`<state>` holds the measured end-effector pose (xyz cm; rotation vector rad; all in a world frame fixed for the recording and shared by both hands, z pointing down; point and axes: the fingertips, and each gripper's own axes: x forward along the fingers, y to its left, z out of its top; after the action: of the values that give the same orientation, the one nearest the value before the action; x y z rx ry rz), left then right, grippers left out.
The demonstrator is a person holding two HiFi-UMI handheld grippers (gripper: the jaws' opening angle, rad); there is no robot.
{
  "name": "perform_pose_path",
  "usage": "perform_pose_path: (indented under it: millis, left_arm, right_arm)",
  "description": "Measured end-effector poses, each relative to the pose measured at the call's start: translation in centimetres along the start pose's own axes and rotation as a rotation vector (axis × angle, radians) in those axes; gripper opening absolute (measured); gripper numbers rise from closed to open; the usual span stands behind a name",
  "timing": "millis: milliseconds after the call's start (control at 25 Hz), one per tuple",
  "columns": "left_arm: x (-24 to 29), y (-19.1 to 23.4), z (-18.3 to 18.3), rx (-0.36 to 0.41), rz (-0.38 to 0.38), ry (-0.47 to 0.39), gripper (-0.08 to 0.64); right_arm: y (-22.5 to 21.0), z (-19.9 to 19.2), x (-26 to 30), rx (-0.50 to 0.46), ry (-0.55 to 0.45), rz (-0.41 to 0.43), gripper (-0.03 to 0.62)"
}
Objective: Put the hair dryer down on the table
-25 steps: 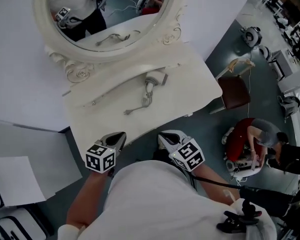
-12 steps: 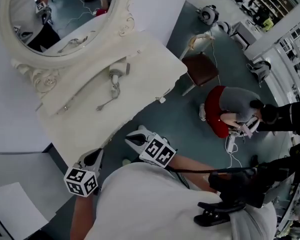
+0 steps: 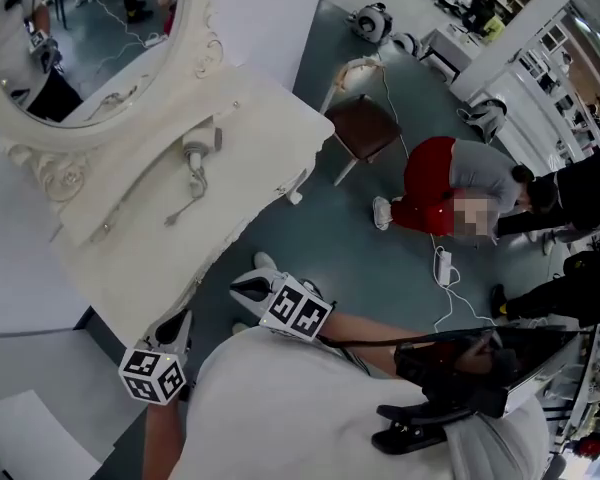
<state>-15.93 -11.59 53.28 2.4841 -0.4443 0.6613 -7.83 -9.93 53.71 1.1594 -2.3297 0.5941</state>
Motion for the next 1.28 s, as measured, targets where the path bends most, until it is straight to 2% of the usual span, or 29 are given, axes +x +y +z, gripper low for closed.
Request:
perform_pose_path:
  millis: [440,760,1280]
  left_arm:
    - [0.0,0.2,-0.3,0.022,0.02,-0.007,0.002]
    - [1.3,0.1,-0.2,0.025,0.03,0.006,0.002]
    - [3.3,-0.6,0.7,0.05,-0.011,0.046,0.002]
  right_arm:
    - [0.9,0.4,0.0,-0.035,-0.022,0.0,0.0]
    - [-0.9,0.0,-1.2,-0.053,-0.025,-0.032,0.0]
    - [-2.2,-0.4,-2.5,-0.007,-0.014,-0.073,0.0]
